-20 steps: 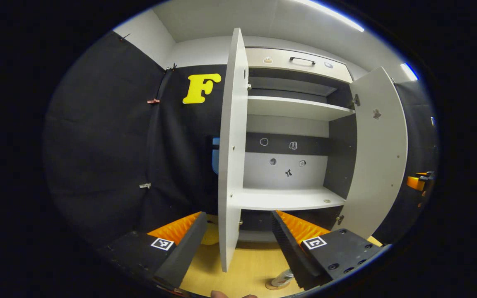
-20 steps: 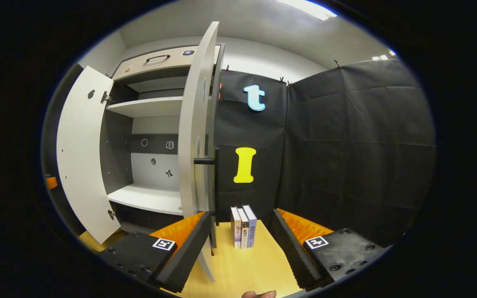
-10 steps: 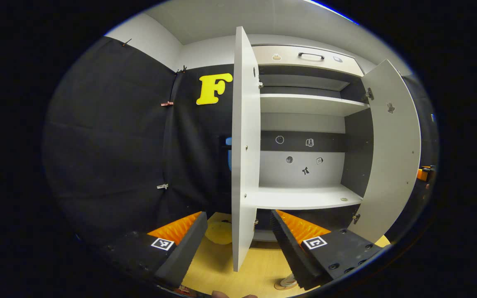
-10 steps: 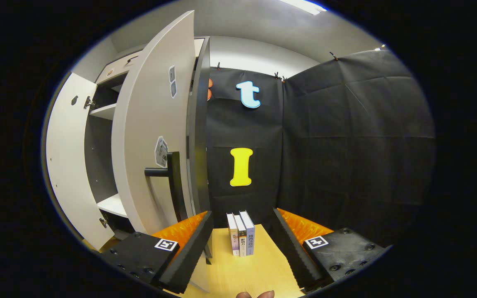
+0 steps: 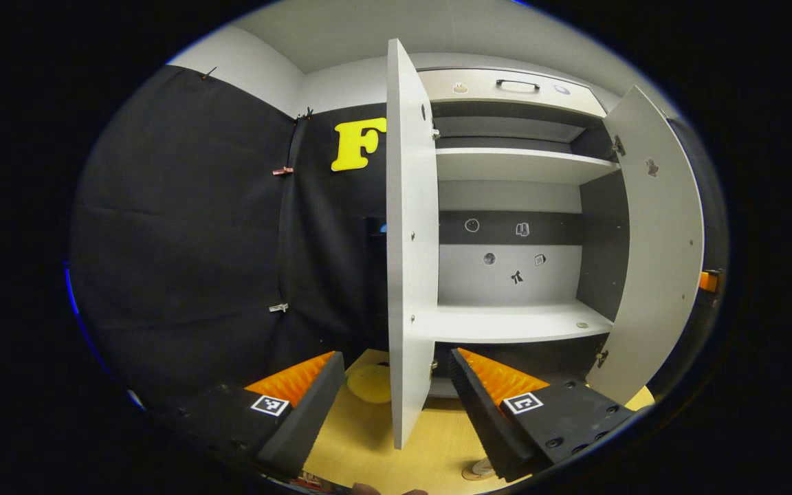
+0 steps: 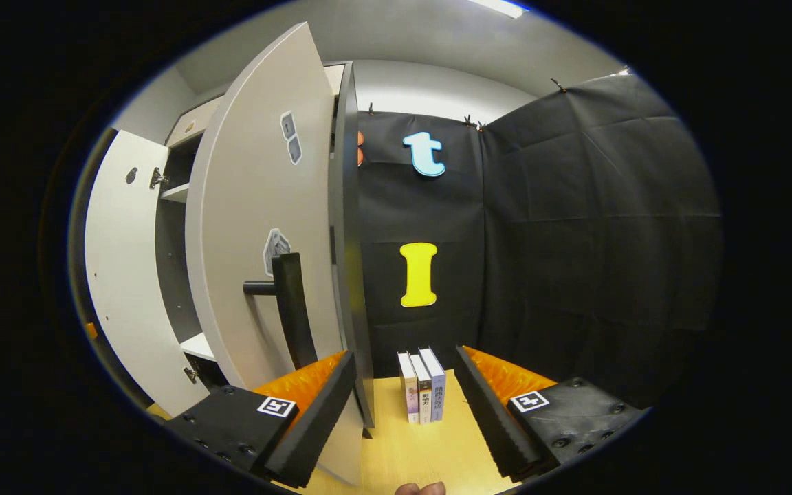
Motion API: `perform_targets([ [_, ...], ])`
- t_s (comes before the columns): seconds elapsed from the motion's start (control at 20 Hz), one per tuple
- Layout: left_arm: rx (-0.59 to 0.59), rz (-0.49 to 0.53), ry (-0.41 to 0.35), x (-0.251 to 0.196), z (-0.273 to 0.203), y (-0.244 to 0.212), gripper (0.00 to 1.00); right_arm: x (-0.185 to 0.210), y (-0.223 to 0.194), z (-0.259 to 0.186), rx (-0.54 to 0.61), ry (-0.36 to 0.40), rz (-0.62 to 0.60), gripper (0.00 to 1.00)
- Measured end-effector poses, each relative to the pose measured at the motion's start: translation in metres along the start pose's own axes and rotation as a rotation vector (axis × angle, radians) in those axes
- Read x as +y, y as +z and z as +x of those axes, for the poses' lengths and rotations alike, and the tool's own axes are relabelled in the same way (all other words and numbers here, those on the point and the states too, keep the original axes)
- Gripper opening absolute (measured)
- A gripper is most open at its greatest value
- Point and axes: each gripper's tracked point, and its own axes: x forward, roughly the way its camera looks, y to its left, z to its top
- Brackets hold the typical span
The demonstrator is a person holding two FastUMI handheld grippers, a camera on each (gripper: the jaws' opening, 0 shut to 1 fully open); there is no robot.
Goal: Grasp the bottle in the cabinet with the left hand and place it on the coaster, then close the right door with the right hand and the left door with the left hand.
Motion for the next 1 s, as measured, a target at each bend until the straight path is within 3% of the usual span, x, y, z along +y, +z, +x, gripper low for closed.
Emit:
perform_targets([
  [0.35,-0.006,0.016,-0.019,0.002,0.003,-0.001,0.97,0.055,-0.006,-0.003,0.004,0.084,-0.011,0.98],
  [1.0,-0.005,0.022,-0.018,0.023,0.011,-0.004,0.97,0.114,-0.014,0.004,0.014,0.151,-0.002,0.98],
])
